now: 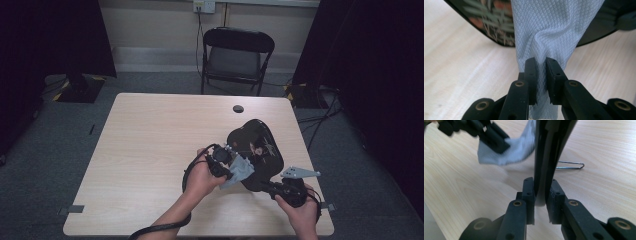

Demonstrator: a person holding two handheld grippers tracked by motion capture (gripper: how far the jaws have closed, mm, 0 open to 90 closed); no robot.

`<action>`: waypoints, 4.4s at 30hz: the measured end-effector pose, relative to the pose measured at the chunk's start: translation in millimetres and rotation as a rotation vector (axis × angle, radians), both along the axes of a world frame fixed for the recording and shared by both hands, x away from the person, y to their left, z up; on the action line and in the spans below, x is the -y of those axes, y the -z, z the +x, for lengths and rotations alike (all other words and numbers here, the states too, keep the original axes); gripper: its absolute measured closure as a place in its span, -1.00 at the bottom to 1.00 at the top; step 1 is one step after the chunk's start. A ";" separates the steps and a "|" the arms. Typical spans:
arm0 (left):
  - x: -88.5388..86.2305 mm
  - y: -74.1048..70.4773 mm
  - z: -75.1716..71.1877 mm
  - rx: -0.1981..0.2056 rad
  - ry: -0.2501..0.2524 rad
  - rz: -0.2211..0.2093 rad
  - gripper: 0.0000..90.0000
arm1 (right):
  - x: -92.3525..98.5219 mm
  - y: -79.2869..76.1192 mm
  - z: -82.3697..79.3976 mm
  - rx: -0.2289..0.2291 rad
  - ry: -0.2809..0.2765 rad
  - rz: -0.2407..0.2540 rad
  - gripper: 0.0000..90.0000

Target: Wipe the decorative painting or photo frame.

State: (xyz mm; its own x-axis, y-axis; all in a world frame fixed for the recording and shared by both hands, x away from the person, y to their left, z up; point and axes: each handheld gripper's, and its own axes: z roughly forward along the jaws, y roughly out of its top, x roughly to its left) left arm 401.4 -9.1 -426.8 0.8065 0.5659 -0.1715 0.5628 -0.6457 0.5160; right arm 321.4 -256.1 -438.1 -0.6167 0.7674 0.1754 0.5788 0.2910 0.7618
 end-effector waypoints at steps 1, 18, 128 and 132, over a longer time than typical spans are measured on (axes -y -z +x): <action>0.3 3.9 -0.4 -0.006 0.002 0.005 0.79 | 0.0 0.0 0.0 0.000 0.000 0.000 0.76; -2.0 24.6 -6.1 -0.032 0.015 0.041 0.79 | 0.6 0.3 0.2 -0.002 -0.001 0.003 0.75; -4.0 -30.0 -17.9 0.025 0.053 -0.042 0.78 | -1.2 0.2 0.8 -0.003 0.003 0.001 0.75; -3.8 -68.0 -14.9 0.070 0.064 -0.059 0.78 | -1.3 0.1 0.9 -0.005 0.004 0.002 0.75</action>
